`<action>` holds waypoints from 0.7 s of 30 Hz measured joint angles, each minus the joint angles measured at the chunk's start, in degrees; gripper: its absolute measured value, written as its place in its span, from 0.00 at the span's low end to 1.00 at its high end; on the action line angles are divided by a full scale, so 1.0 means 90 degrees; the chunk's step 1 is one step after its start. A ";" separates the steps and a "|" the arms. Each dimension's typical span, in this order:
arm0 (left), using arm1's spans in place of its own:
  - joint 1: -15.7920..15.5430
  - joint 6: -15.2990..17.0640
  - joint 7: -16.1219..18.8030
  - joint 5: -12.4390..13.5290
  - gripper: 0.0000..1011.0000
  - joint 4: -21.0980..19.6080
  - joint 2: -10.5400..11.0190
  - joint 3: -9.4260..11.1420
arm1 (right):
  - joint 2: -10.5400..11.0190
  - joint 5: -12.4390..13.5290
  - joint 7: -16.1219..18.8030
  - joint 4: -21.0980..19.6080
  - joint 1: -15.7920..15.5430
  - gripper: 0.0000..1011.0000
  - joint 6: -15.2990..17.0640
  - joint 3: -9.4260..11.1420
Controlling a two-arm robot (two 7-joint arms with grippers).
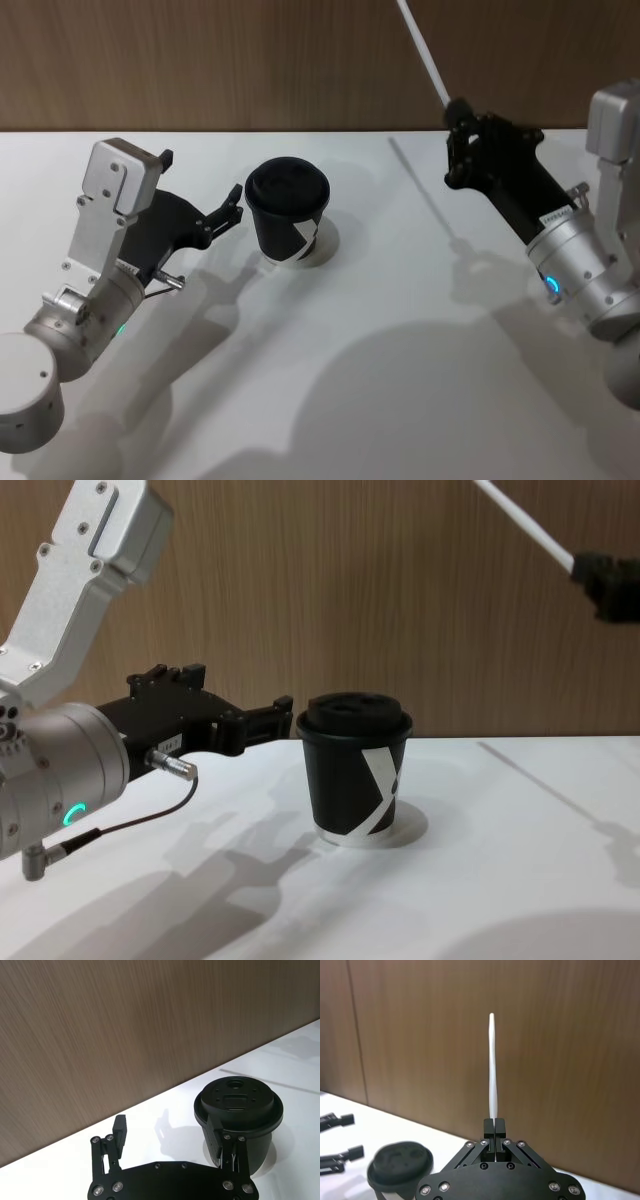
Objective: Pick up the straw with one hand, pass it to the other hand, and insert it into the cup.
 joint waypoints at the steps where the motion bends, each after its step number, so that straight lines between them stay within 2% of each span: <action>1: 0.0000 0.0000 0.0000 0.0000 0.99 0.0000 0.0000 0.0000 | 0.0014 0.0067 0.0108 0.0037 0.0071 0.01 -0.0070 -0.0012; 11: 0.0000 0.0000 0.0000 0.0000 0.99 0.0000 0.0000 0.0000 | 0.0104 0.0577 0.0930 0.0393 0.0614 0.01 -0.0471 -0.0153; 21: 0.0000 0.0000 0.0000 0.0000 0.99 0.0000 0.0000 0.0000 | 0.0176 0.1085 0.1825 0.0864 0.1163 0.01 -0.0642 -0.0384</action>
